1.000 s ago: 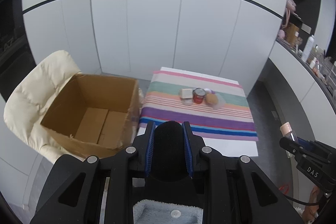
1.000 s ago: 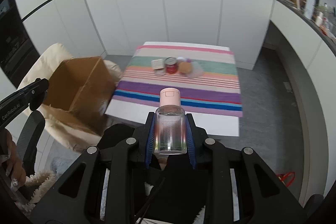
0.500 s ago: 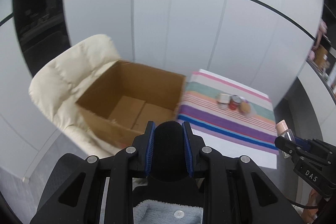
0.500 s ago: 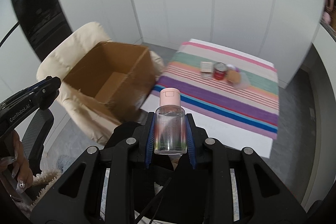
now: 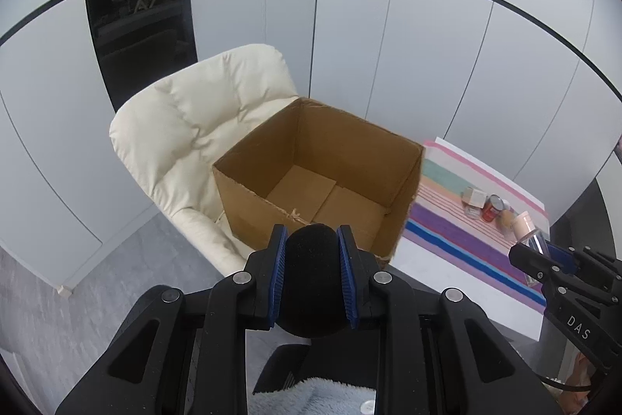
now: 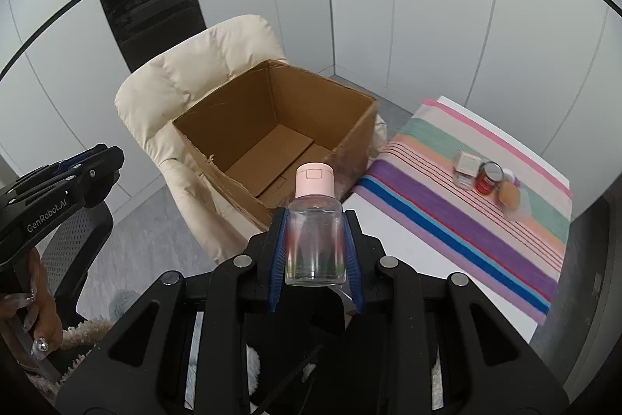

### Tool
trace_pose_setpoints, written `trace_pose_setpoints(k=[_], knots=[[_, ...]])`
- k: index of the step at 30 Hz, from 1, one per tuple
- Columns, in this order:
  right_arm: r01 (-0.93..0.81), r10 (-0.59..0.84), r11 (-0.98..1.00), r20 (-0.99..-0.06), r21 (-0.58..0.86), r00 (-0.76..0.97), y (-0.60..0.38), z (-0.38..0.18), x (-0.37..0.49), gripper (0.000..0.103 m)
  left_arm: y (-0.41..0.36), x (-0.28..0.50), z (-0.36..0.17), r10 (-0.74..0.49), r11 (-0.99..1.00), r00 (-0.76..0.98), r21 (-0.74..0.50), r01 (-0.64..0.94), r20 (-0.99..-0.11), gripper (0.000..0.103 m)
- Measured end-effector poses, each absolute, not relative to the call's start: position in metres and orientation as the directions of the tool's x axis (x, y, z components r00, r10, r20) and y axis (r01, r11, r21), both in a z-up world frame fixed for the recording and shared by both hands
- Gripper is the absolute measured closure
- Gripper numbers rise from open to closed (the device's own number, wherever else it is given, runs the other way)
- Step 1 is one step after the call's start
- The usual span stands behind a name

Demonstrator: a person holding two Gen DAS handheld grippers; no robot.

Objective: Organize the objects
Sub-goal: 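Lift the bottle and carry it with the right tool toward the cardboard box, then lower the bottle into the cardboard box and open the right tool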

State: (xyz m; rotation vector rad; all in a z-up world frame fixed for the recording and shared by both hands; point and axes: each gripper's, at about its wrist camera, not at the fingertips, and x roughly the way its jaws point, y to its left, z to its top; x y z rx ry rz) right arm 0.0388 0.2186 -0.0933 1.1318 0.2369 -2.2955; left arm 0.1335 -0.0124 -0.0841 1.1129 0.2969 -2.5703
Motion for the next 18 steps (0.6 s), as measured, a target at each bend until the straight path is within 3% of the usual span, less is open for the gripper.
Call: trace_pose_setpoints(k=[18], knots=[[0.594,-0.373,-0.804,-0.805,0.032,-0.461,0.165,-0.12,-0.029,0.075,-0.03,0.038,-0.104,-0.21,-0.921,-0.627,-0.064,0.385,-0.75,0.077]])
